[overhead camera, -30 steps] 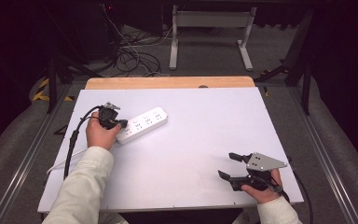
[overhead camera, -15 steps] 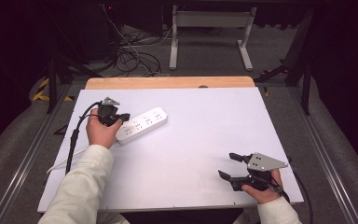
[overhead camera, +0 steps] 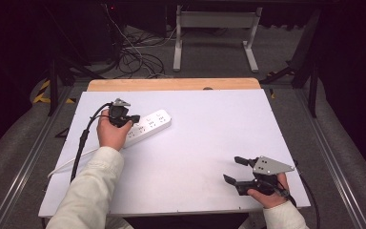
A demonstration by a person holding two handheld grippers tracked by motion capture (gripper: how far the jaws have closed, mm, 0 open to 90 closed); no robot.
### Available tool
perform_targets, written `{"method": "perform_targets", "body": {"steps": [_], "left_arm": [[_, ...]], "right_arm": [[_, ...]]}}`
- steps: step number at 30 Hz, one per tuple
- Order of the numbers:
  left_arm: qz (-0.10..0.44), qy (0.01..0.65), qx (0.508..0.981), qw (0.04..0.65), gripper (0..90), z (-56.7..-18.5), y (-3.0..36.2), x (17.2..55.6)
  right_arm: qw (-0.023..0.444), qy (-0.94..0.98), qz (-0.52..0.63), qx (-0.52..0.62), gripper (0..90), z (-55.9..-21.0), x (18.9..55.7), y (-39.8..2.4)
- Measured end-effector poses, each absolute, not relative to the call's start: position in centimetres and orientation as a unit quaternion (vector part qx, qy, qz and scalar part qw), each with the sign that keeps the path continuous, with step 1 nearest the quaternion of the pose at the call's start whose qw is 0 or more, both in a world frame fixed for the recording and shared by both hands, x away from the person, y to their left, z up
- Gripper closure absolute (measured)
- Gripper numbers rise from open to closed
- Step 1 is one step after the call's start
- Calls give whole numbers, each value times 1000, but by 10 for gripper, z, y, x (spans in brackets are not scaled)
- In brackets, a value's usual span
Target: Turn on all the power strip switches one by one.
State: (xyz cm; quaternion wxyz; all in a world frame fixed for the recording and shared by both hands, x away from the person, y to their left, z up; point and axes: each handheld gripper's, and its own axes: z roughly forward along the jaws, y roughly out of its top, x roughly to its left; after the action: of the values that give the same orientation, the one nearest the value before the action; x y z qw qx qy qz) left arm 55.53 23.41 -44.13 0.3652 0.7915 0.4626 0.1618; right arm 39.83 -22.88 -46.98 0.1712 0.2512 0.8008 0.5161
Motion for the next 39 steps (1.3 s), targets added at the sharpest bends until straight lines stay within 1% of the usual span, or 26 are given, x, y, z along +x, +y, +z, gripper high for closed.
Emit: {"method": "perform_targets", "body": {"steps": [12, 31, 39], "left_arm": [[155, 477, 790, 353, 898, -452, 229, 560], [177, 477, 790, 342, 898, -456, 229, 560], [176, 477, 791, 342, 899, -456, 229, 561]], "right_arm": [[170, 802, 516, 250, 248, -470, 398, -229], [164, 802, 517, 250, 249, -470, 398, -228], [162, 801, 519, 250, 248, -470, 398, -228]]}}
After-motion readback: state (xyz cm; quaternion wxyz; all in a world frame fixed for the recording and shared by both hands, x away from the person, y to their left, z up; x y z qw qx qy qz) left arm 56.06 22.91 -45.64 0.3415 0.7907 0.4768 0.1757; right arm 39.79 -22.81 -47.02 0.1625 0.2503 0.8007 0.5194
